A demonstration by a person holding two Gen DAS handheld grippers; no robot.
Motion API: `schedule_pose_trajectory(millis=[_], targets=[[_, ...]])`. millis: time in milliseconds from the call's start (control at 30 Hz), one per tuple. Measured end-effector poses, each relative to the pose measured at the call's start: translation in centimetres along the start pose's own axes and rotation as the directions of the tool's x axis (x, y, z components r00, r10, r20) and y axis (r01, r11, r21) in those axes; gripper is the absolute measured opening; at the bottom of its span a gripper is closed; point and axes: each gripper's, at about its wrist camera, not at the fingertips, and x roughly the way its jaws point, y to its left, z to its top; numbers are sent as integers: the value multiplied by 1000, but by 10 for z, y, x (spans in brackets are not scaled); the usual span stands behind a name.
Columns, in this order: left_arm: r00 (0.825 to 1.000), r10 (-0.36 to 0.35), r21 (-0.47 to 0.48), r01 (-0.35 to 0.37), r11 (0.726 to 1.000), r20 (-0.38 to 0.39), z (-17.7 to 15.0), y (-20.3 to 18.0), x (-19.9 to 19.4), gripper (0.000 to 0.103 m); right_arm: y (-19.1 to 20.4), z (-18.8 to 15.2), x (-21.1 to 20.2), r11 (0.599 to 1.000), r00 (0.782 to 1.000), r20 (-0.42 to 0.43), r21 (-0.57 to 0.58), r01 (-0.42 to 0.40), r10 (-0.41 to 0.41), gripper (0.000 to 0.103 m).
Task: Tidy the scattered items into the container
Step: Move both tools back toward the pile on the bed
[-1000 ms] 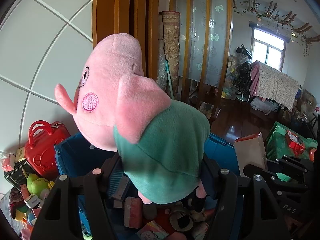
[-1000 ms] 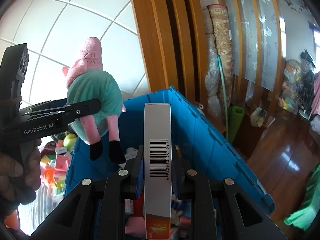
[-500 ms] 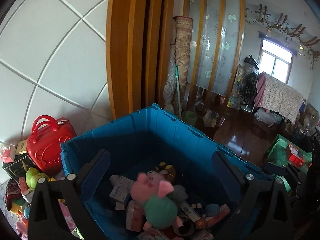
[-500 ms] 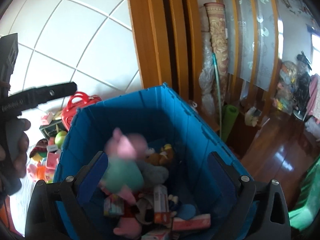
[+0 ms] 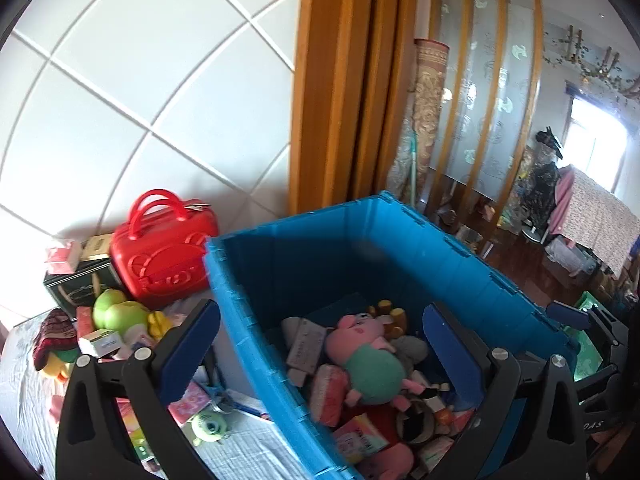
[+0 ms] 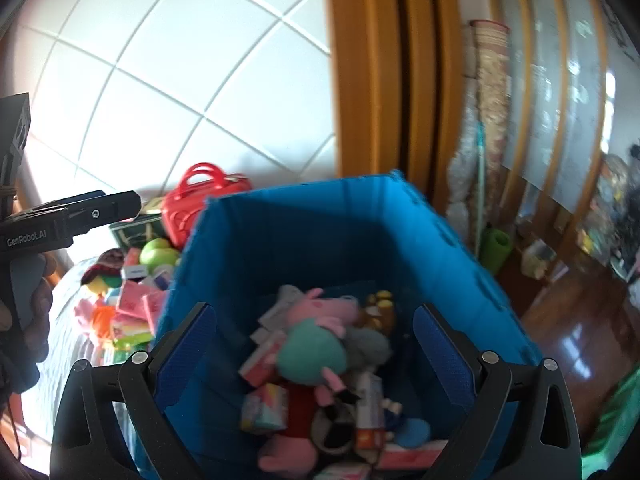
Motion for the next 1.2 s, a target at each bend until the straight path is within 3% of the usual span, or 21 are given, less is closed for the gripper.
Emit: schedule_pose_trajectory(millis=[367, 767, 1033, 1200], targets=[[993, 121, -103, -121, 987, -1, -37, 92, -53, 103, 92, 11, 8, 987, 994, 1, -115, -108, 109, 100], [973, 230, -192, -227, 955, -10, -74, 174, -112, 103, 192, 9, 7, 956, 975, -26, -192, -221, 221, 102], [961, 275, -256, -276, 926, -38, -98, 209, -143, 103, 243, 1, 10, 959, 975, -77, -180, -221, 210, 103], [952, 296, -288, -304, 908, -73, -109, 219, -154, 103, 255, 0, 10, 968, 979, -89, -163, -193, 181, 103]])
